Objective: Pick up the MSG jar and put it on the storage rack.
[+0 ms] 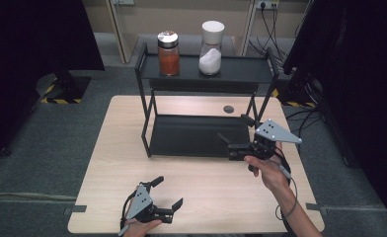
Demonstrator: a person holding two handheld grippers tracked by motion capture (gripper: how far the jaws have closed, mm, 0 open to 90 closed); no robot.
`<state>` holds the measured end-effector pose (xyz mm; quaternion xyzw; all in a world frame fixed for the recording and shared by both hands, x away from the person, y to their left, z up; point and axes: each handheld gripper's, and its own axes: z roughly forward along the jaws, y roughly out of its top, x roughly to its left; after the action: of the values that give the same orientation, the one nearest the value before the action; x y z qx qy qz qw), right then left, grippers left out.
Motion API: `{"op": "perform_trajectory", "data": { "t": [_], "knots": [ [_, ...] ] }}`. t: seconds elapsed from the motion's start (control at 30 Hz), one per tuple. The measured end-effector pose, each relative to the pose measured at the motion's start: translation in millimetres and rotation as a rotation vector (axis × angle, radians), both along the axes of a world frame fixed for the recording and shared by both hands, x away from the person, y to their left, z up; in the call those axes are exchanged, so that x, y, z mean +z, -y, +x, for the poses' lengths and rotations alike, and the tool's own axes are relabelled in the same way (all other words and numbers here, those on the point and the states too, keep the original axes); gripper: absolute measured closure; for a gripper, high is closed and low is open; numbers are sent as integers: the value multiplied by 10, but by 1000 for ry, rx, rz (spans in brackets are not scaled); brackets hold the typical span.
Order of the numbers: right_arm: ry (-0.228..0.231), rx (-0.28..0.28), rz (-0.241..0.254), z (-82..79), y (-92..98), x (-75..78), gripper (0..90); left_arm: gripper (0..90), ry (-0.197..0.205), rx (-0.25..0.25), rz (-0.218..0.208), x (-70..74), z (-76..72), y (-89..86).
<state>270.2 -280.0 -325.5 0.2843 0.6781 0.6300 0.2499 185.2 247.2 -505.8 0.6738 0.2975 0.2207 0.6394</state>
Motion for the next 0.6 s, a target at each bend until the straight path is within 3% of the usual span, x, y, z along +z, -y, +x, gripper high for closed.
{"op": "perform_trajectory", "data": {
  "t": [0.6],
  "knots": [
    [5,30,-9,-189,3,-227,4,10,4,2,-2,4,-3,-9]
  ]
}}
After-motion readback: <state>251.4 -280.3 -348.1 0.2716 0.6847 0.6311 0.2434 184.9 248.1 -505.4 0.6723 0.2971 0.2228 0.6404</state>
